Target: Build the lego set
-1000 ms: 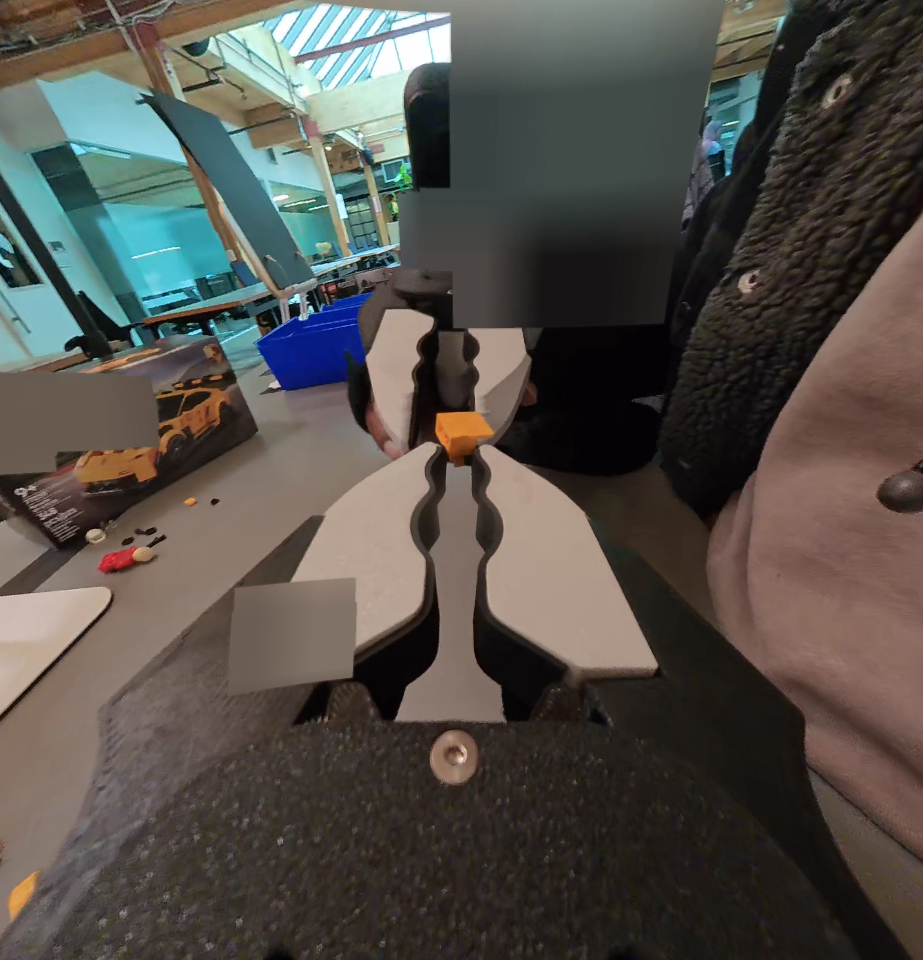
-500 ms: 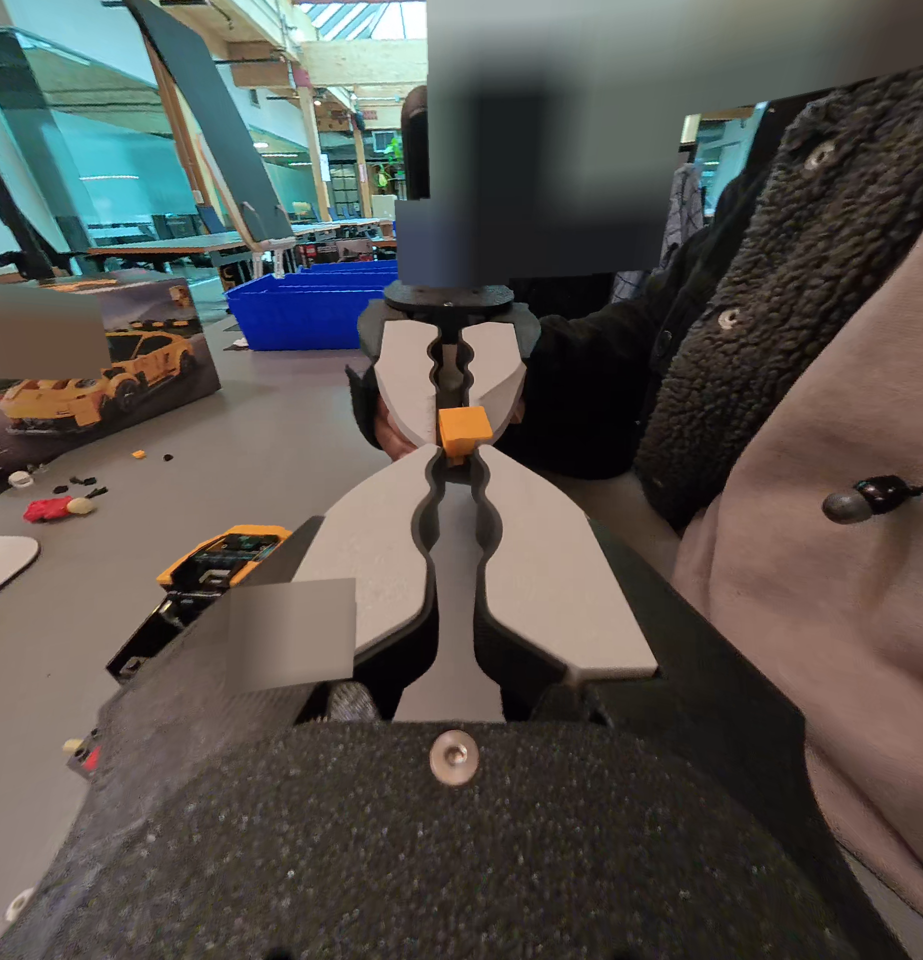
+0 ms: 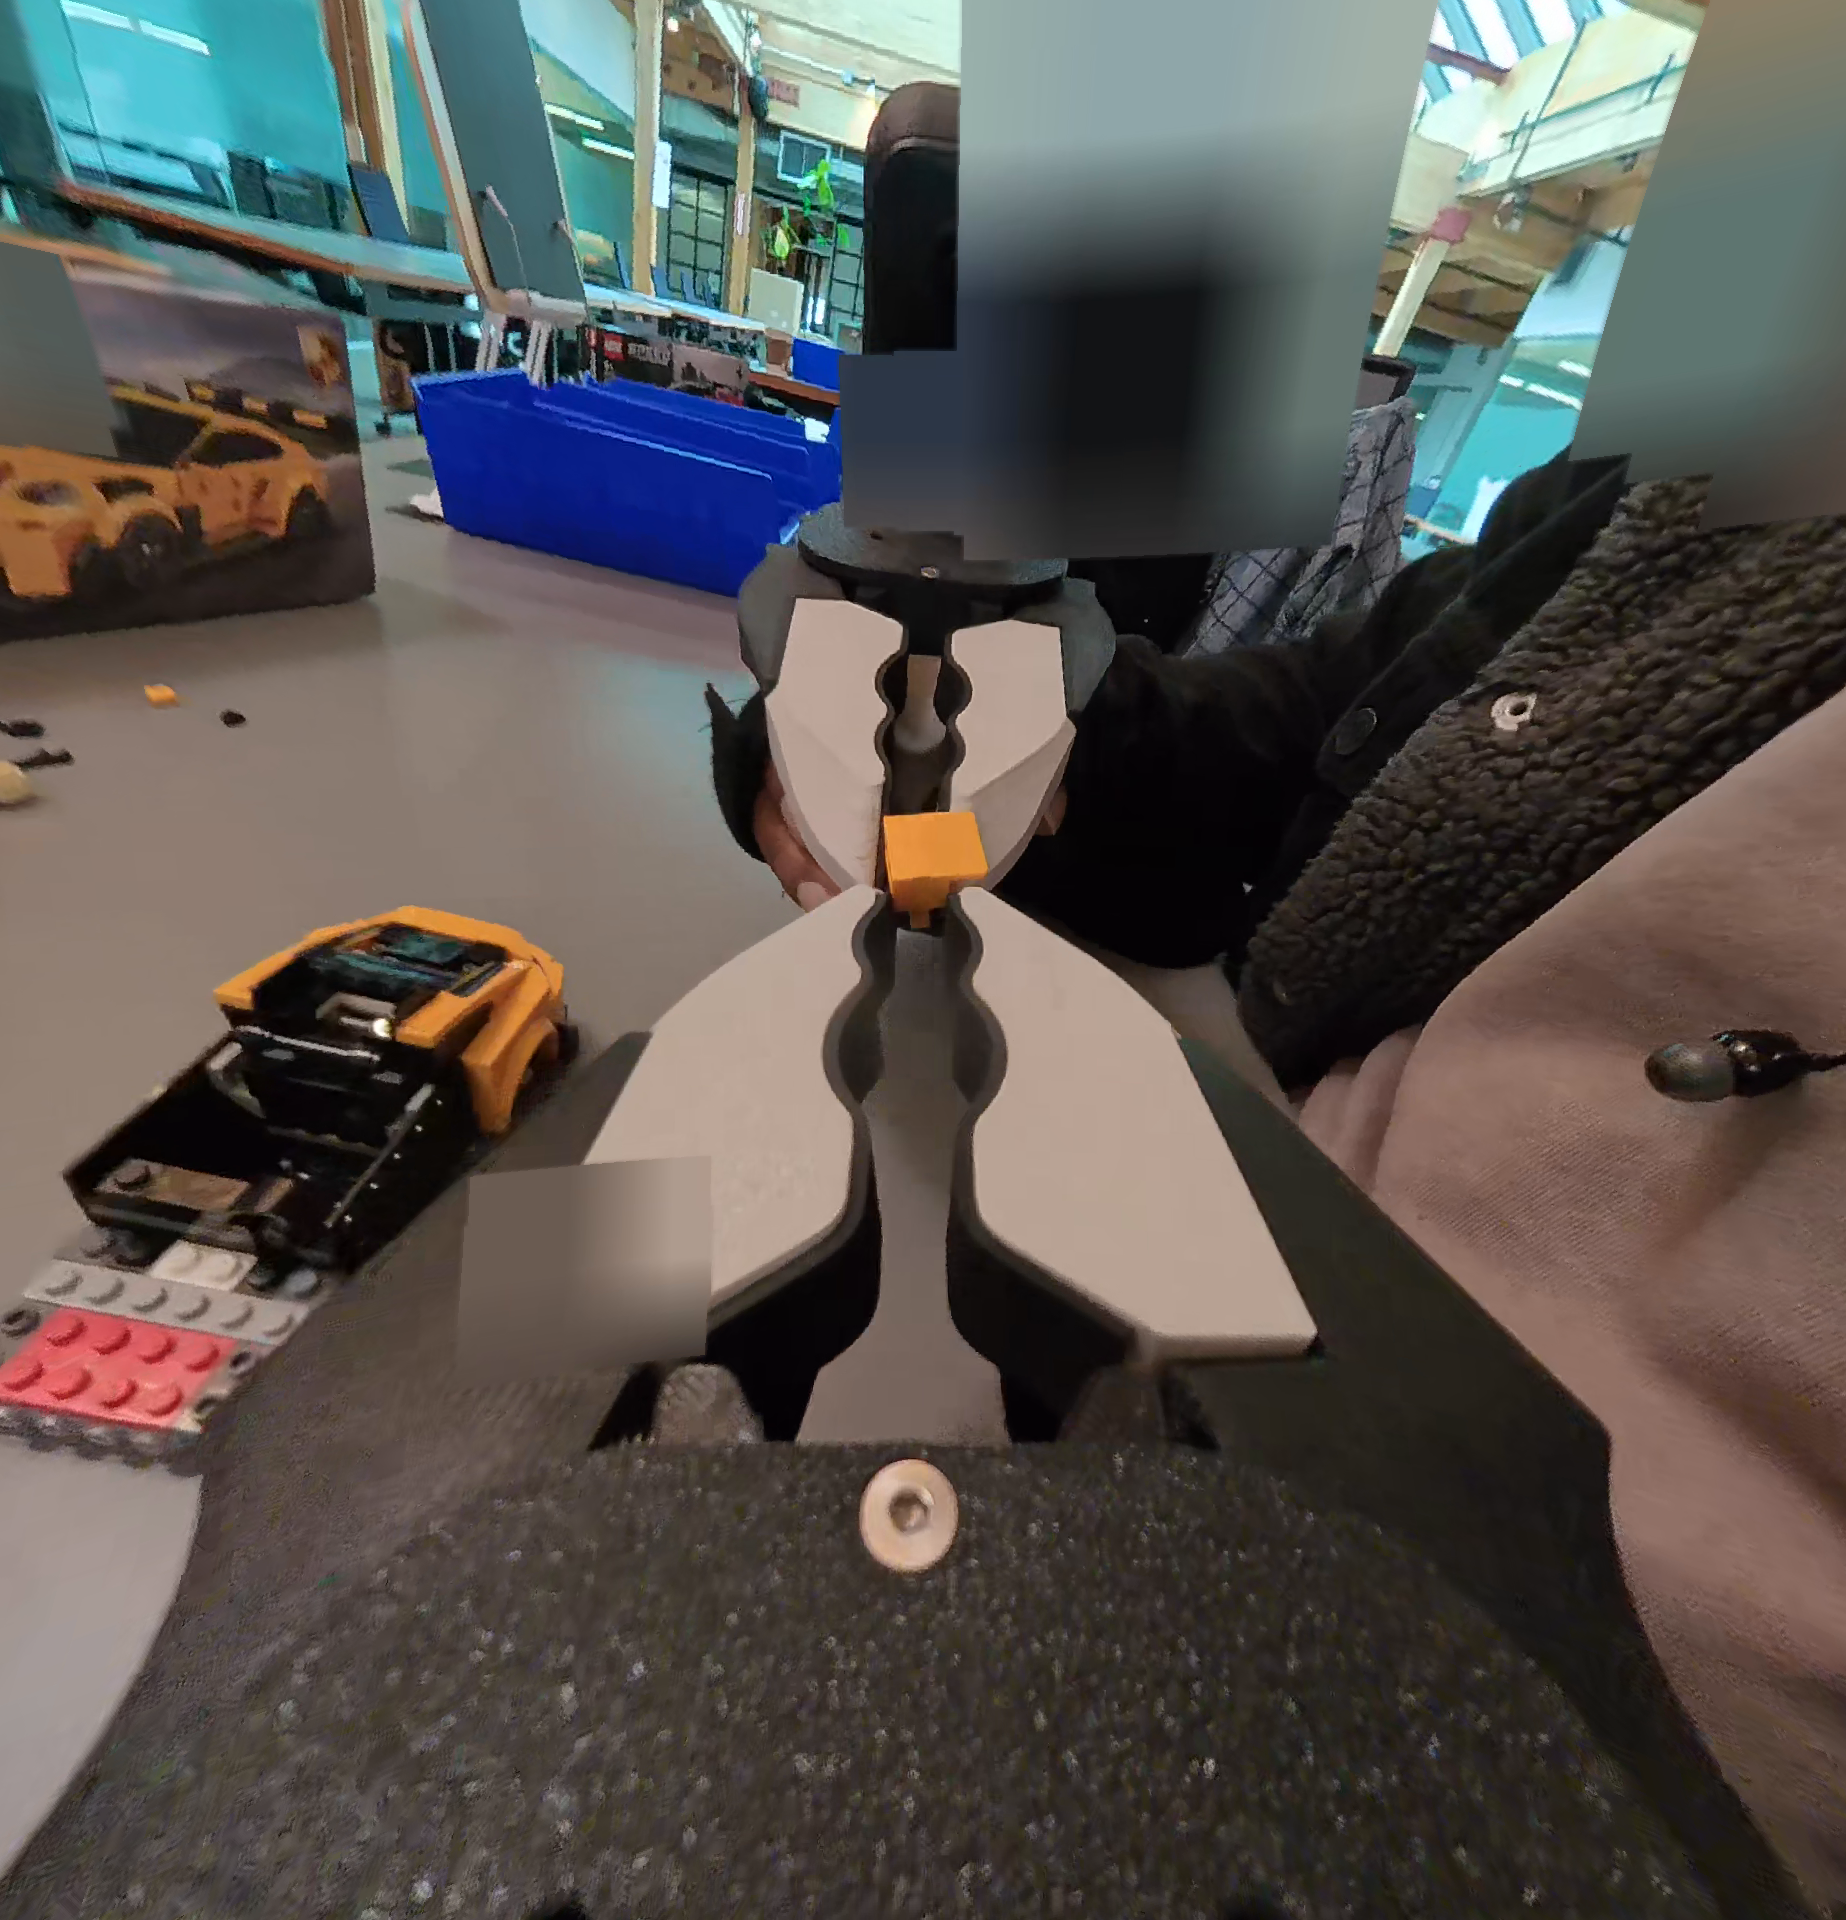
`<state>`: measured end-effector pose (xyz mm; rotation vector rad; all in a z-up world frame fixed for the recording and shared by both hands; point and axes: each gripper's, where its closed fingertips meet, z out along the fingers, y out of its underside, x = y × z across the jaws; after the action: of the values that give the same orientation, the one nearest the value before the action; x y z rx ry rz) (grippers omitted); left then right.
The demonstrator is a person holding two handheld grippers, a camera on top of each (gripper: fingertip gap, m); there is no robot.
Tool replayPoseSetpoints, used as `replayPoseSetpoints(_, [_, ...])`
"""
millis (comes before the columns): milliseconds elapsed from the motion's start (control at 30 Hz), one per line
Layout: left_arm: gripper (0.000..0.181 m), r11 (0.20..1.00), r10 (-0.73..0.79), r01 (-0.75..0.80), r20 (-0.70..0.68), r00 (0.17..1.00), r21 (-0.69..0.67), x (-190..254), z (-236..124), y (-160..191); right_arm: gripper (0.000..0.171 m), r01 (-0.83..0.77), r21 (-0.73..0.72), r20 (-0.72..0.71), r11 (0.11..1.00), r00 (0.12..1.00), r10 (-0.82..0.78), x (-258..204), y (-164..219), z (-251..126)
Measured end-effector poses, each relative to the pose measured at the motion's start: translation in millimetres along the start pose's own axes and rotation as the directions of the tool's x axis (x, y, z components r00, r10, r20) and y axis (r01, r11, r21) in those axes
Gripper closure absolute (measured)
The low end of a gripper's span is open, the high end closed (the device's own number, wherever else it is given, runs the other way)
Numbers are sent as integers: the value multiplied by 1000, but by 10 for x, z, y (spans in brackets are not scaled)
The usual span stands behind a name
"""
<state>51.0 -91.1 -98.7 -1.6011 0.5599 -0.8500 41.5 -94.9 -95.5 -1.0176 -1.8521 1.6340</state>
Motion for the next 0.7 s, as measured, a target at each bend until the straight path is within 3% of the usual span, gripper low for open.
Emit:
replayPoseSetpoints(167, [173, 961, -274, 271, -70, 959, -50, -54, 26, 102, 151, 64, -48, -57, 997, 996, -67, 121, 90, -60])
replayPoseSetpoints(333, [173, 821, -569, 547, -148, 809, -165, -39, 62, 284, 152, 198, -96, -22, 975, 979, -201, 54, 176, -99])
replayPoseSetpoints(433, [173, 790, -607, 568, -160, 779, -230, 33, 106, 372, 154, 243, -149, 27, 958, 970, -242, -37, 303, -39])
replayPoseSetpoints(500, [173, 777, -617, 570, -148, 773, -267, 60, 130, 439, 168, 269, -177, 50, 947, 963, -264, -74, 368, -21])
replayPoseSetpoints(700, [173, 760, -641, 588, -170, 748, -278, 86, 128, 443, 169, 262, -186, 41, 947, 965, -259, -75, 369, -23])
